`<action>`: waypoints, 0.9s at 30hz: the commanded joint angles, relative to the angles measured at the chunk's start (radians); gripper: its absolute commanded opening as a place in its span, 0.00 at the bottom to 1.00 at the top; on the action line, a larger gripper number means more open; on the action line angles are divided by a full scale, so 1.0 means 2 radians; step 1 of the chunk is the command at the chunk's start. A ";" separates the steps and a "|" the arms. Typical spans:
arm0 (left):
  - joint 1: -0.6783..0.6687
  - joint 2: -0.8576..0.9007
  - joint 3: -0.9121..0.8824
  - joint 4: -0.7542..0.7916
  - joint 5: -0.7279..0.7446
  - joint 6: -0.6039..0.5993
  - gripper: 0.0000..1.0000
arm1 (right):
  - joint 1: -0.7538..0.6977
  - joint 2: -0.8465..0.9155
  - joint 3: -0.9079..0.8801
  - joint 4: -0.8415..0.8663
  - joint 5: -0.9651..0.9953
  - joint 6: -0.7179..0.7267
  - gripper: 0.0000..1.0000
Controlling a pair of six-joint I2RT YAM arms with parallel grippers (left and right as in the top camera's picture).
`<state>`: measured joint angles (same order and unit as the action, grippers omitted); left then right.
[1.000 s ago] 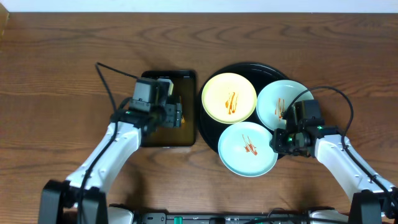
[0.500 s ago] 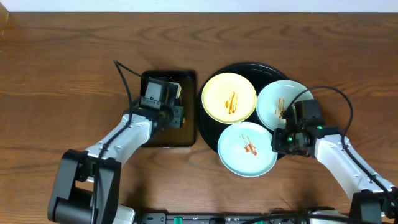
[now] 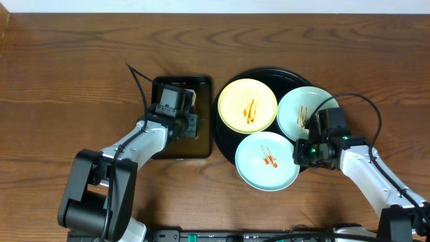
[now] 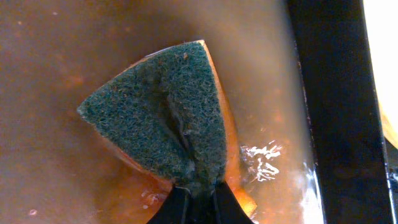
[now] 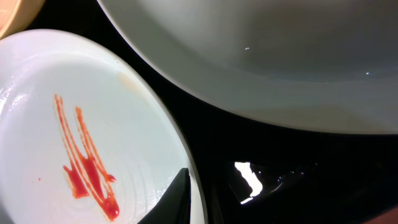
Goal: Clean dirty plates on tray and stack at the side
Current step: 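Grasp the green-orange sponge in the water tray with the left gripper, then lift the sponge from the water with the left gripper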
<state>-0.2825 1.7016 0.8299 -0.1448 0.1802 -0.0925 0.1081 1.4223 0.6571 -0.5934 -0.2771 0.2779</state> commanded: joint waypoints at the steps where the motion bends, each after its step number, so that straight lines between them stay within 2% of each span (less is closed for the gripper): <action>1: 0.000 -0.018 0.010 0.003 -0.009 0.001 0.07 | 0.006 0.002 -0.004 0.000 -0.004 -0.001 0.10; 9: 0.001 -0.096 0.010 -0.003 -0.009 0.001 0.07 | 0.006 0.002 -0.004 0.000 -0.004 -0.001 0.09; 19: 0.001 -0.107 0.010 -0.010 -0.009 0.001 0.07 | 0.006 0.002 -0.004 0.002 -0.004 -0.001 0.12; 23: 0.001 -0.109 0.010 0.040 -0.045 0.005 0.07 | 0.006 0.002 -0.004 0.005 -0.004 -0.001 0.13; 27: 0.001 -0.121 0.010 0.088 -0.050 0.005 0.08 | 0.006 0.002 -0.004 0.007 -0.004 -0.001 0.13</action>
<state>-0.2825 1.4960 0.8299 -0.0170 0.1204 -0.0921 0.1081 1.4223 0.6571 -0.5850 -0.2775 0.2779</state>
